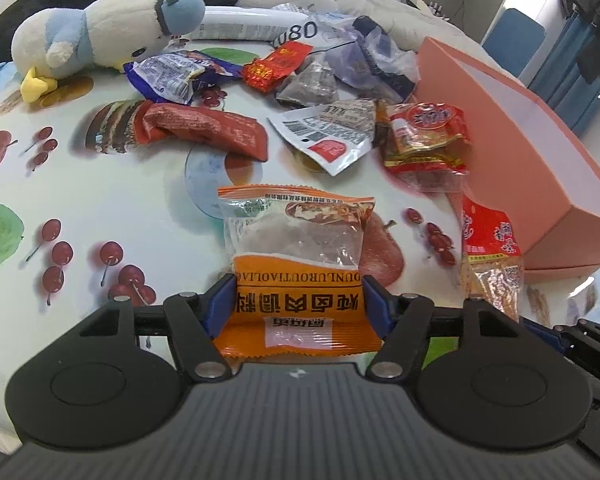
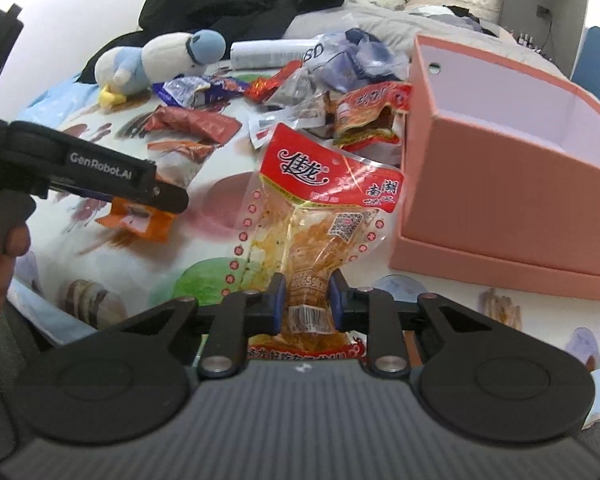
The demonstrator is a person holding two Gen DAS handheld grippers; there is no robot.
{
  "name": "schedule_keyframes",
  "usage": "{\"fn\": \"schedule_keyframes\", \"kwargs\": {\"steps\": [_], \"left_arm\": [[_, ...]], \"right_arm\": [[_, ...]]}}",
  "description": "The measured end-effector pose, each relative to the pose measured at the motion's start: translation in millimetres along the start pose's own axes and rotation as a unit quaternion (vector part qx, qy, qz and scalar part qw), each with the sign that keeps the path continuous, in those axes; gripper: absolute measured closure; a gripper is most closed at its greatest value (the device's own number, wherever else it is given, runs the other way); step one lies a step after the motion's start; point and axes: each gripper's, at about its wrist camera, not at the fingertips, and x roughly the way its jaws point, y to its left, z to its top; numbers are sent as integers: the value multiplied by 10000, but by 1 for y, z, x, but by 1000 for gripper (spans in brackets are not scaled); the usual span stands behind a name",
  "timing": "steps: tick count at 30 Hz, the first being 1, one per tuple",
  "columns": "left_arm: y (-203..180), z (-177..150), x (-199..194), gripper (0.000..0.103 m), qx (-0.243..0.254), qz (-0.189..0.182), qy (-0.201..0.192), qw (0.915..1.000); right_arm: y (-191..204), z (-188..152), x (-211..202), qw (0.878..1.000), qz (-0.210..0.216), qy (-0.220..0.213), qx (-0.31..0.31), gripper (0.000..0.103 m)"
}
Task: Organize snacks
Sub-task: 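Carry the orange packet over the pink box while the right tool carries the red-labelled pack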
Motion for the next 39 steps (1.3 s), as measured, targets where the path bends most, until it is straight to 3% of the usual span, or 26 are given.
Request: {"fn": "schedule_keyframes", "kwargs": {"steps": [16, 25, 39], "left_arm": [[-17, 2, -81, 32, -67, -61, -433, 9990], [-41, -5, -124, 32, -15, -186, -647, 9977], [-118, -8, -148, 32, 369, -898, -761, 9924]], "right_arm": [[3, 4, -57, 9991, 148, -304, 241, 79], [-1, 7, -99, 9974, 16, -576, 443, 80], [-36, 7, -157, 9899, -566, -916, 921, 79]]}}
